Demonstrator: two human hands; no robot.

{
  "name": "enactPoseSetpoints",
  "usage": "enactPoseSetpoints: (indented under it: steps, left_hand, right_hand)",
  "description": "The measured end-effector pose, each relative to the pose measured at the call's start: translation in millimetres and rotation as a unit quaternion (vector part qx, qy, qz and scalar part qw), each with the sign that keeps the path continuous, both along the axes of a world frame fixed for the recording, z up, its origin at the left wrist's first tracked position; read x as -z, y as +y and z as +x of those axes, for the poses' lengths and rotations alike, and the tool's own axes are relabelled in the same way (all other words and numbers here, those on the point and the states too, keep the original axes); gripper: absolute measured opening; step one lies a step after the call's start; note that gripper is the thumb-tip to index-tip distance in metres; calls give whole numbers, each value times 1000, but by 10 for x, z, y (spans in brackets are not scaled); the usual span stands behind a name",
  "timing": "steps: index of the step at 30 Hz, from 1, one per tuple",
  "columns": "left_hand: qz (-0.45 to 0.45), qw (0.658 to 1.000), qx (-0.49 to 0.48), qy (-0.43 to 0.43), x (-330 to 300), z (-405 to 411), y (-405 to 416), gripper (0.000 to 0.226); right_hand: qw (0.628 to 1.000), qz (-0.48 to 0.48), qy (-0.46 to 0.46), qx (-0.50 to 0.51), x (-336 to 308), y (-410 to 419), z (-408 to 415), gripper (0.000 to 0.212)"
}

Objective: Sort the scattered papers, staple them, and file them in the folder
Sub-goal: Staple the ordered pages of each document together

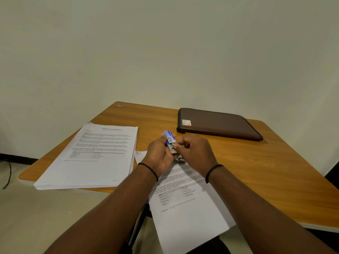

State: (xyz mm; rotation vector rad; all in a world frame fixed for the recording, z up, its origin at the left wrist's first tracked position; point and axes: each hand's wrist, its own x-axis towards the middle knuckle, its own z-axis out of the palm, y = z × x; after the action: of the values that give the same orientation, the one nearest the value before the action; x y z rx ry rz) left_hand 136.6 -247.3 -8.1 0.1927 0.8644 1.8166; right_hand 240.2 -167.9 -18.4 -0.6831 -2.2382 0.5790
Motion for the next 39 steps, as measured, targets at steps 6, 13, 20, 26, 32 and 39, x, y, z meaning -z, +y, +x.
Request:
enactPoseSetpoints:
  steps: [6,13,20,26,32,39]
  left_hand:
    - [-13,1000,-3,8,40,6,37,53]
    - [-16,1000,-13,-1,41,-18,85,52]
    - [-7,1000,-17,-13,40,-78,101,50]
    - [5,1000,-11,-19,54,-151,130,49]
    - [15,998,-26,-46,69,-164,112,44]
    - [8,999,-24,-43,66,-117,99,39]
  right_hand:
    - [998,-42,-18,31,-40,-46,-27,12]
    - [998,-42,-16,43,-69,-83,-39,14]
    - [993,-115,13,-3,-130,-78,-22,12]
    - [984,-176,29,-27,-185,-92,-44,12]
    - [975,-219,40,-27,-205,-123,-58,16]
    - [960,-263,94,-7,-248,-121,-71,19]
